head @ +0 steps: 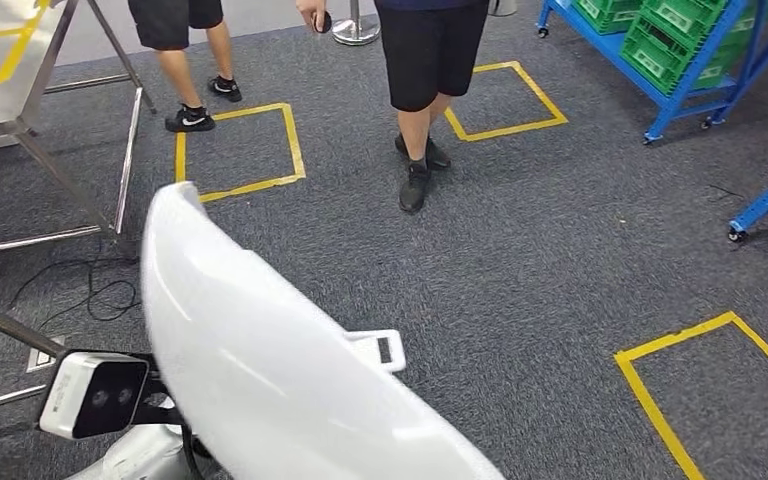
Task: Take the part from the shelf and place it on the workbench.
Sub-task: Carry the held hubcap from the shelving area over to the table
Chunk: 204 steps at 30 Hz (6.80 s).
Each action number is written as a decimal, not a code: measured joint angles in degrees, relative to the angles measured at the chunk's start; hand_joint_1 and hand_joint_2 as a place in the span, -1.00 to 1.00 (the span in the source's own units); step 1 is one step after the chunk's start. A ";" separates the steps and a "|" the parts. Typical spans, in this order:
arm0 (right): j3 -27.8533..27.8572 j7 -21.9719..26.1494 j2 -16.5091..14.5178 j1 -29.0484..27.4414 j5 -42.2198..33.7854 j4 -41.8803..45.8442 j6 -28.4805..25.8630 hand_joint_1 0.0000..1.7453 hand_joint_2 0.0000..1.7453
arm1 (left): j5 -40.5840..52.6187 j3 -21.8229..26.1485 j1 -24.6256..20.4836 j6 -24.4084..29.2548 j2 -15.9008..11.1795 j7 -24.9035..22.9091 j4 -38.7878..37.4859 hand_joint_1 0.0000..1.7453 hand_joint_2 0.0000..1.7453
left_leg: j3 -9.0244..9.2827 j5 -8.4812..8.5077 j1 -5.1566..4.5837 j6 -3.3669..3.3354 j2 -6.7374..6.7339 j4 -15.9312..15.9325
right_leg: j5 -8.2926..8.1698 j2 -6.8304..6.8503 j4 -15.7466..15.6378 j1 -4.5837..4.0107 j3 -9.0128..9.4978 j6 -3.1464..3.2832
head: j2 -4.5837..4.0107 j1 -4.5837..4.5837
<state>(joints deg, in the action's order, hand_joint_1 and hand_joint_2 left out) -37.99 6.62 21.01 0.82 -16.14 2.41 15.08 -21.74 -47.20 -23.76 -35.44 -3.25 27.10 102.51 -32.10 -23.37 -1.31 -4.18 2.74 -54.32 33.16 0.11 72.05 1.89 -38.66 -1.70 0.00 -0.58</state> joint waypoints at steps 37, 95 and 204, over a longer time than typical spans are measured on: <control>-1.12 2.17 -5.27 -1.25 -0.69 3.98 1.59 -1.00 -1.00 | -1.84 -8.64 -6.26 1.64 1.99 -0.88 -6.54 1.00 1.00 | -2.33 -1.71 0.52 2.61 5.12 -3.73 | -6.69 -2.58 -12.93 -0.08 4.50 0.56 | 0.00 0.22; -3.85 2.40 -5.49 -1.98 0.49 4.84 3.68 -1.00 -1.00 | 0.33 -8.56 -5.88 3.75 1.90 -3.13 -4.14 1.00 1.00 | -0.35 -1.56 1.09 2.05 3.53 -2.99 | -6.78 -1.96 -10.25 1.37 3.25 -2.69 | 0.00 0.43; -4.64 4.46 -5.51 -2.04 -0.46 5.11 -0.99 -1.00 -1.00 | 4.30 -6.16 -3.62 7.24 2.02 -7.32 -5.75 1.00 1.00 | -8.97 -2.04 0.64 1.62 -2.32 -13.04 | -3.99 -0.49 -13.66 -0.64 8.71 1.56 | 0.00 0.28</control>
<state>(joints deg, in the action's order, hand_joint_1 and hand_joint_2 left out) -42.63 11.08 15.50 -1.22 -16.61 7.52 14.08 -17.44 -53.36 -27.38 -28.20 -1.23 19.78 96.76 -41.08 -25.41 -0.67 -2.56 0.42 -67.36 29.17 -0.38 58.40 1.25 -29.94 -0.15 0.00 -0.29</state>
